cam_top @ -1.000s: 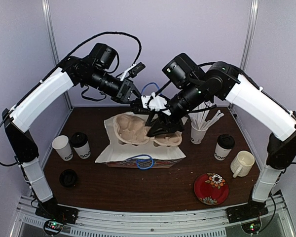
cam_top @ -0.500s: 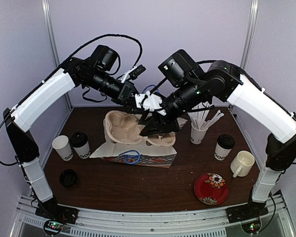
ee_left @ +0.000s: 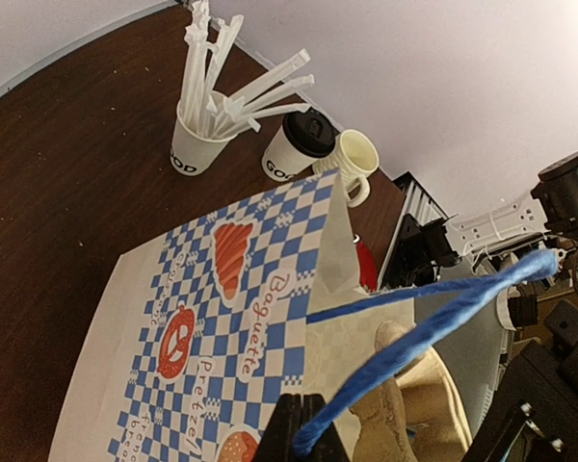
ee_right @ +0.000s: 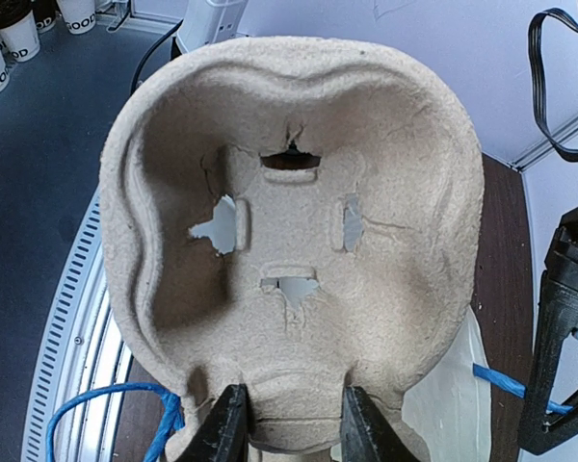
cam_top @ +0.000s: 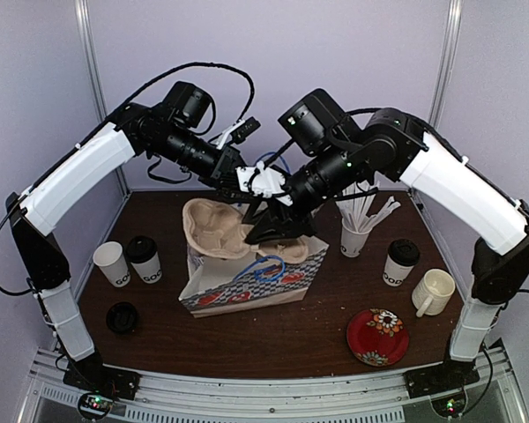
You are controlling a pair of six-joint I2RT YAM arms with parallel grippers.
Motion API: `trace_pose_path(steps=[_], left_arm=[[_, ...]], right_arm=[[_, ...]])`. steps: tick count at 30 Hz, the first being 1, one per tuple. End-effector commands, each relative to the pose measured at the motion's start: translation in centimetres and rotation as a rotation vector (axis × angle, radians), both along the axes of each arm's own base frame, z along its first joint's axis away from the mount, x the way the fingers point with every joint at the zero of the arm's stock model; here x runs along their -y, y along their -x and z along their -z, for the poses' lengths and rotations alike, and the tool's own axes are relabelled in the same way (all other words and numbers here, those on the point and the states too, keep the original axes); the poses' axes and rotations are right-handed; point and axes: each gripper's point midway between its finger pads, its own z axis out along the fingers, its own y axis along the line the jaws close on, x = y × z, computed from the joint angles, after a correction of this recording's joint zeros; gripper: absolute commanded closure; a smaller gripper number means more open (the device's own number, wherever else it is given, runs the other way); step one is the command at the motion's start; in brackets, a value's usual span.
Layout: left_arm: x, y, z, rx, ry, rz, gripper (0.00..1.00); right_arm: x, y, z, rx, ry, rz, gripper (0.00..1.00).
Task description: Pack the takeout coffee
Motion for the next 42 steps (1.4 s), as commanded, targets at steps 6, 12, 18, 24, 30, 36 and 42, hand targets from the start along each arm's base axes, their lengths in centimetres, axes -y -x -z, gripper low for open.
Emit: trace_pose_path(steps=[6, 12, 18, 24, 30, 36, 42], left_arm=[[0.4, 0.8, -1.6, 0.047, 0.056, 0.058, 1.0], [0.3, 1.3, -1.6, 0.048, 0.062, 0.084, 1.0], [0.3, 1.4, -1.5, 0.048, 0.064, 0.091, 1.0], [0.2, 1.4, -1.5, 0.059, 0.062, 0.095, 1.0], [0.0, 1.3, -1.2, 0.076, 0.047, 0.091, 1.0], [-0.5, 0.4, -0.8, 0.111, 0.003, 0.054, 1.0], [-2.2, -1.6, -0.1, 0.16, -0.071, -0.043, 0.77]], right_arm=[[-0.8, 0.1, -0.6, 0.014, -0.029, -0.029, 0.68], [-0.8, -0.1, 0.1, 0.033, -0.01, -0.035, 0.68], [-1.0, -1.0, 1.4, 0.065, 0.019, -0.017, 0.69], [-0.6, -1.5, 3.5, 0.077, 0.071, -0.005, 0.69], [0.3, -1.6, 4.8, 0.086, 0.114, 0.005, 0.69], [1.0, -1.9, 6.0, 0.102, 0.152, 0.02, 0.7], [1.3, -2.4, 6.6, 0.127, 0.171, 0.041, 0.7]])
